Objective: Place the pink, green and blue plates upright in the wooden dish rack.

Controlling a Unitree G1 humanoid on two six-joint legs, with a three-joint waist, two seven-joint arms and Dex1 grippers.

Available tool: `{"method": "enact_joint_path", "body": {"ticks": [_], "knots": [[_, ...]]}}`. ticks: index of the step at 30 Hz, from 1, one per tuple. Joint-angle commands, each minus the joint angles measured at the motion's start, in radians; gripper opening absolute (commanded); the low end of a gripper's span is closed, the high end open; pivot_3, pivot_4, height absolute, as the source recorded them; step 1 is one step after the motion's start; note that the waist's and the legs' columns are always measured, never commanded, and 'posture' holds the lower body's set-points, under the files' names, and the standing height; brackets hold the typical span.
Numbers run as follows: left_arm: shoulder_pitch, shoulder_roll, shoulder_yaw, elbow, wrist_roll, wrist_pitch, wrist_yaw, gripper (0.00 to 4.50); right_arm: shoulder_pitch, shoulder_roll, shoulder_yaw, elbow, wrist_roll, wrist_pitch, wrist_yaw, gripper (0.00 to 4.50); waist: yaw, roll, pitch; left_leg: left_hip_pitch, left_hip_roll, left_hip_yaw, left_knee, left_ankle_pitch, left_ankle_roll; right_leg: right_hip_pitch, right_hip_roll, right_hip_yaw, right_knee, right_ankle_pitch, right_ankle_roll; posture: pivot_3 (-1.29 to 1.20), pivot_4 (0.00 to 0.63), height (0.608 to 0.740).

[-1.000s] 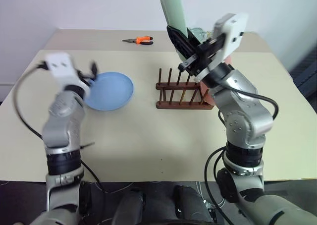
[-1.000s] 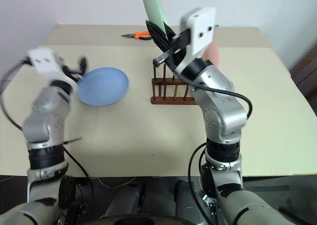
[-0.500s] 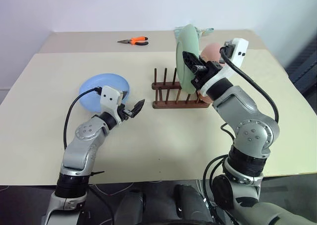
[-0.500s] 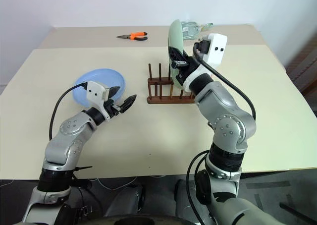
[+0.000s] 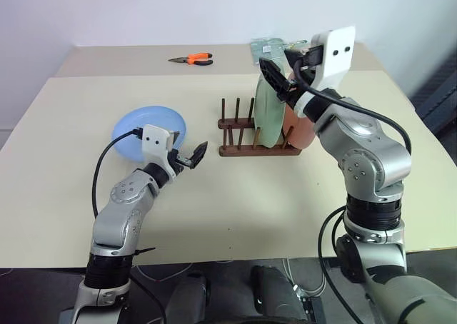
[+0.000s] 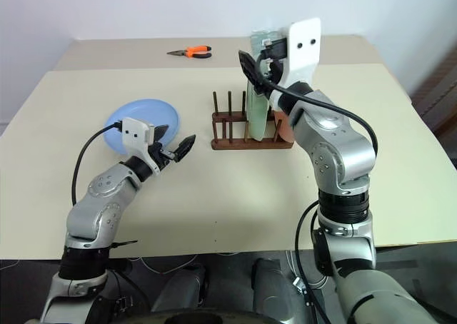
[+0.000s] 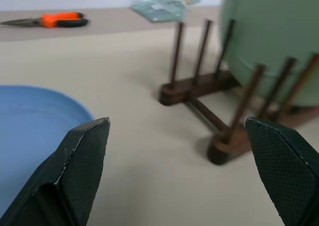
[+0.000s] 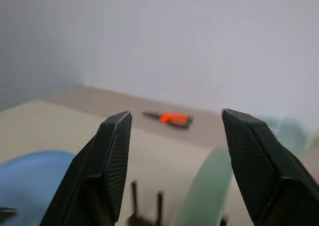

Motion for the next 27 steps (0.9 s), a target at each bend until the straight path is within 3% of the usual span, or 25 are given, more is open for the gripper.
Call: {"method": "enact_joint_path", "body": {"ticks": [1, 5, 6, 7, 8, 9, 13, 16, 20, 23, 26, 27], "knots": [[-0.044, -0.030, 0.082, 0.001, 0.021, -0.025, 0.111, 4.50, -0.043, -0.020, 0.028, -0.016, -0.072, -0.126, 0.051, 2.98, 0.002, 0.000, 0.000, 0.000, 0.000, 0.000, 0.000, 0.000, 0.000, 0.000, 0.000, 0.000, 0.000, 0.000, 0.000, 0.00, 0.150, 0.740], [-0.122, -0.095, 0.249, 0.071, 0.137, -0.014, 0.464, 4.50, -0.049, -0.046, 0.048, -0.051, -0.097, -0.228, 0.141, 2.98, 0.005, -0.001, 0.000, 0.000, 0.000, 0.000, 0.000, 0.000, 0.000, 0.000, 0.000, 0.000, -0.001, 0.000, 0.000, 0.00, 0.150, 0.740], [-0.142, -0.114, 0.297, 0.075, 0.140, 0.035, 0.541, 4.50, -0.051, -0.048, 0.045, -0.054, -0.098, -0.243, 0.153, 3.53, 0.004, -0.001, -0.001, 0.000, 0.000, -0.001, 0.000, 0.000, 0.000, 0.001, 0.000, 0.000, -0.001, 0.000, 0.000, 0.00, 0.150, 0.740], [-0.157, -0.126, 0.324, 0.072, 0.147, 0.068, 0.592, 4.50, -0.050, -0.048, 0.044, -0.057, -0.094, -0.246, 0.165, 3.78, 0.004, -0.001, -0.001, 0.000, 0.000, -0.001, 0.000, 0.000, 0.000, 0.000, 0.000, 0.000, -0.001, 0.000, 0.000, 0.00, 0.150, 0.740], [-0.168, -0.125, 0.331, 0.066, 0.165, 0.105, 0.622, 4.50, -0.047, -0.052, 0.051, -0.061, -0.093, -0.245, 0.179, 4.29, 0.003, -0.001, -0.001, 0.000, 0.000, -0.001, 0.000, 0.000, 0.000, 0.001, 0.000, 0.000, -0.001, 0.000, 0.000, 0.00, 0.150, 0.740], [-0.183, -0.129, 0.343, 0.066, 0.167, 0.142, 0.648, 4.50, -0.037, -0.059, 0.064, -0.073, -0.090, -0.247, 0.205, 4.49, 0.004, -0.001, -0.001, 0.000, 0.000, -0.001, 0.000, 0.000, 0.000, 0.001, 0.000, 0.000, -0.001, 0.000, 0.000, 0.00, 0.150, 0.740], [-0.242, -0.155, 0.403, 0.103, 0.100, 0.320, 0.673, 4.50, 0.015, -0.062, 0.100, -0.106, -0.093, -0.259, 0.262, 4.49, 0.012, -0.003, -0.002, 0.000, -0.001, -0.002, 0.002, 0.000, 0.000, 0.002, 0.000, -0.001, -0.001, 0.000, 0.001, 0.00, 0.150, 0.740], [-0.306, -0.186, 0.472, 0.201, -0.045, 0.442, 0.585, 4.50, 0.081, -0.088, 0.158, -0.119, -0.129, -0.287, 0.320, 4.49, 0.013, -0.004, -0.002, 0.000, -0.001, -0.002, 0.002, 0.000, 0.000, 0.003, 0.000, -0.001, -0.001, 0.000, 0.001, 0.00, 0.150, 0.740], [-0.342, -0.166, 0.515, 0.271, -0.075, 0.439, 0.568, 3.11, 0.139, -0.114, 0.204, -0.109, -0.197, -0.337, 0.354, 4.50, 0.003, -0.004, -0.002, 0.000, -0.001, -0.002, 0.001, 0.000, -0.001, 0.002, 0.000, -0.001, 0.000, 0.000, 0.002, 0.00, 0.150, 0.740], [-0.368, -0.185, 0.588, 0.298, -0.119, 0.429, 0.615, 1.63, 0.161, -0.138, 0.239, -0.094, -0.265, -0.372, 0.373, 4.50, 0.002, -0.004, -0.002, 0.000, -0.001, -0.001, 0.001, 0.001, -0.002, 0.001, 0.000, -0.001, 0.000, 0.000, 0.001, 0.00, 0.150, 0.740], [-0.375, -0.189, 0.565, 0.248, -0.117, 0.300, 0.585, 0.07, 0.158, -0.153, 0.270, -0.074, -0.329, -0.409, 0.388, 4.50, 0.005, -0.005, -0.002, 0.000, -0.001, -0.002, 0.001, 0.001, -0.002, 0.001, 0.000, -0.001, 0.000, 0.000, 0.002, 0.00, 0.150, 0.740], [-0.373, -0.185, 0.529, 0.211, -0.116, 0.260, 0.548, 0.02, 0.152, -0.154, 0.280, -0.066, -0.339, -0.417, 0.400, 4.50, 0.005, -0.006, -0.002, 0.000, -0.001, -0.002, 0.001, 0.001, -0.002, 0.001, 0.000, -0.001, 0.000, 0.000, 0.002, 0.00, 0.150, 0.740]]}}
